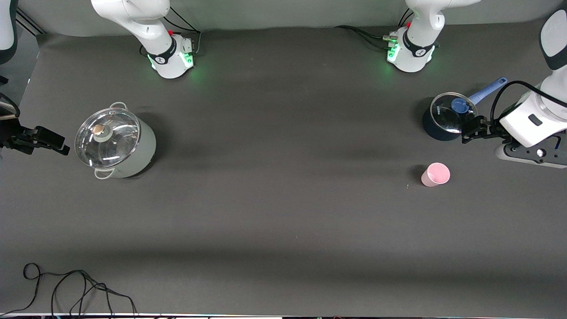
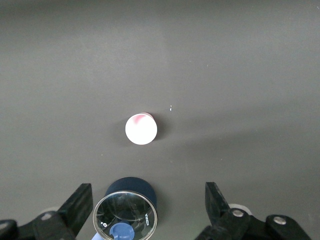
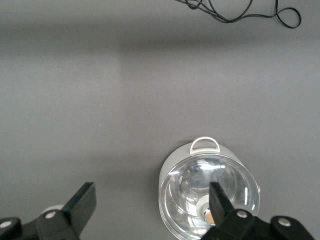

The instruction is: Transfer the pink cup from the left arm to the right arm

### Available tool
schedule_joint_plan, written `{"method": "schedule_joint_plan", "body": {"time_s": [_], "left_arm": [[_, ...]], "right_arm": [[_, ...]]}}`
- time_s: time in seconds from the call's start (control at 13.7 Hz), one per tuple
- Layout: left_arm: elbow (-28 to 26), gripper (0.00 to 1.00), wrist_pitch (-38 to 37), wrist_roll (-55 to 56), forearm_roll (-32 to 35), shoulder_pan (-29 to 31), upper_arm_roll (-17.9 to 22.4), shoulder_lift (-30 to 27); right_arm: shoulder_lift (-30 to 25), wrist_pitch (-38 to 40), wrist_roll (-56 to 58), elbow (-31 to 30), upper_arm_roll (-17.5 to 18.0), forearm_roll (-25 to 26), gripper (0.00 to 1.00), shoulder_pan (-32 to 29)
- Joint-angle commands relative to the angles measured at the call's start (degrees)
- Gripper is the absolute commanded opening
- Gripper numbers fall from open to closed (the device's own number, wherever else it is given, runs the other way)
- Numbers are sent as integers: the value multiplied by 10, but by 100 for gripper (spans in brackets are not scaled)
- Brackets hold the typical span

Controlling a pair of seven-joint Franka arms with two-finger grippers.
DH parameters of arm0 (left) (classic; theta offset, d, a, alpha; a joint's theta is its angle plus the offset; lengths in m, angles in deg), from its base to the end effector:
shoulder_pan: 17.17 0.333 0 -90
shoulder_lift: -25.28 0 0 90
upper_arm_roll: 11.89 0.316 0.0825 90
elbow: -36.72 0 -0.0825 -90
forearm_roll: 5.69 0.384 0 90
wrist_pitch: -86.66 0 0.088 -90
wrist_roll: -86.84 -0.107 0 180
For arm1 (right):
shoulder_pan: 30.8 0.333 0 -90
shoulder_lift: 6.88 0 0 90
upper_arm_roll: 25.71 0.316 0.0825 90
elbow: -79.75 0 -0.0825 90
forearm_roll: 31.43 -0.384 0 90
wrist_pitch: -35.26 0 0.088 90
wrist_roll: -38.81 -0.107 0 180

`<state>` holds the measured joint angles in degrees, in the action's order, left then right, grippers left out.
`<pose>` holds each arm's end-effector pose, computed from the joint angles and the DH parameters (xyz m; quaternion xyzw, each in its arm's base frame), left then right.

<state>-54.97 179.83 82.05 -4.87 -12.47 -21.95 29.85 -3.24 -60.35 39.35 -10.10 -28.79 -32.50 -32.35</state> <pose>0.5779 -0.0491 0.5706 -0.9957 0.0889 0.0263 0.0003 0.5809 -0.0442 0.5985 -0.9991 0.0363 -0.0189 0.0068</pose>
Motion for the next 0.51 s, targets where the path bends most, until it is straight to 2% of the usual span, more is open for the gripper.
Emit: {"method": "schedule_joint_plan", "body": {"time_s": [0.0, 0.44], "left_arm": [[-16, 100, 6, -9, -6, 1, 0, -17], [-16, 99, 2, -13, -6, 2, 0, -17]], "right_arm": [[-6, 5, 4, 2, 0, 5, 100, 1], [-3, 5, 5, 9, -1, 5, 100, 0]]}}
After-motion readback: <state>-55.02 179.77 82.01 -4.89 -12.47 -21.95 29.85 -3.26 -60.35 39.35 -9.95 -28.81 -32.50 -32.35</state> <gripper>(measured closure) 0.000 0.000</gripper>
